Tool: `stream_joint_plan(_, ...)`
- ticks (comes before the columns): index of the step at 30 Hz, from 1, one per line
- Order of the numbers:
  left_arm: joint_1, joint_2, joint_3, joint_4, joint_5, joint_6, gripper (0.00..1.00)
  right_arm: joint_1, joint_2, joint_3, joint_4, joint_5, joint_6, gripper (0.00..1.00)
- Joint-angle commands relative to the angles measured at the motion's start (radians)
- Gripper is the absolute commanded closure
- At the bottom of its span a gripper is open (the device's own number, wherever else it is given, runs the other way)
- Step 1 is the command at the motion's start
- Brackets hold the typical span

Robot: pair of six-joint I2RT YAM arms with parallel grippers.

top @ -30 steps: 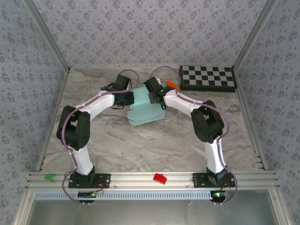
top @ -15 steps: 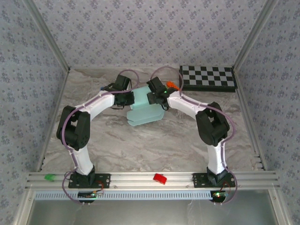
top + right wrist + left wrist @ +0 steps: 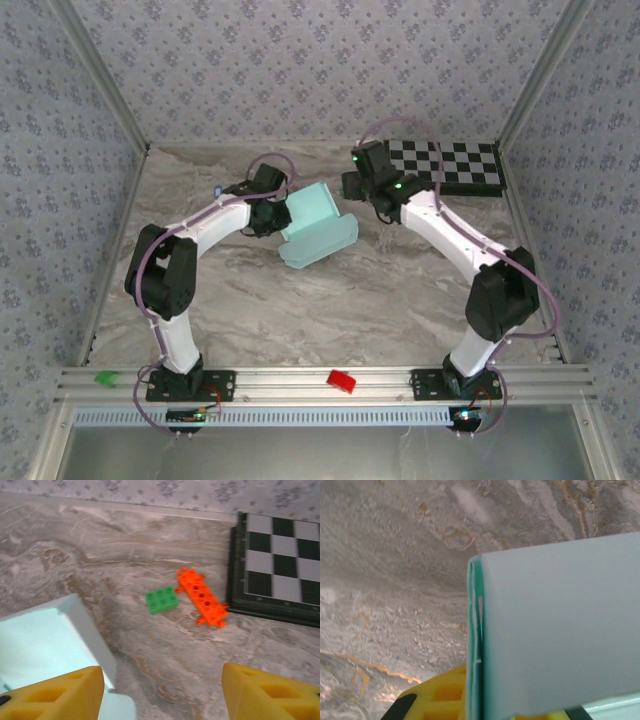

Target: Fold the paper box

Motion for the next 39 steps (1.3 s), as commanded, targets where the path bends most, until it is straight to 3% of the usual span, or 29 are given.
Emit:
stream_joint_plan(1, -0.003, -0.044, 0.007, -0.058, 0.028, -0.194, 1.00, -0.046, -0.057, -0.021, -0.099, -0.045, 0.041, 0.34)
stream_joint_plan(8, -0.007, -0.110, -0.079, -0.058, 0.069, -0.492, 1.00, -0.100, -0.155, -0.078, -0.127, -0.190, 0.084, 0.32)
stream_joint_plan(18, -0.026, -0.134, -0.131, -0.068, 0.149, -0.743, 1.00, -0.104, -0.242, -0.079, -0.213, -0.304, 0.147, 0.32)
stream_joint_plan(24, -0.056, -0.122, -0.113, -0.106, 0.124, -0.775, 1.00, -0.080, -0.233, -0.065, -0.228, -0.459, 0.340, 0.34)
stream_joint_plan(29, -0.064, -0.120, -0.103, -0.115, 0.103, -0.783, 1.00, -0.029, -0.207, -0.067, -0.219, -0.474, 0.461, 0.36)
stream_joint_plan(39, -0.072, -0.092, -0.084, -0.120, 0.107, -0.781, 1.00, 0.025, -0.121, -0.057, -0.208, -0.469, 0.538, 0.39)
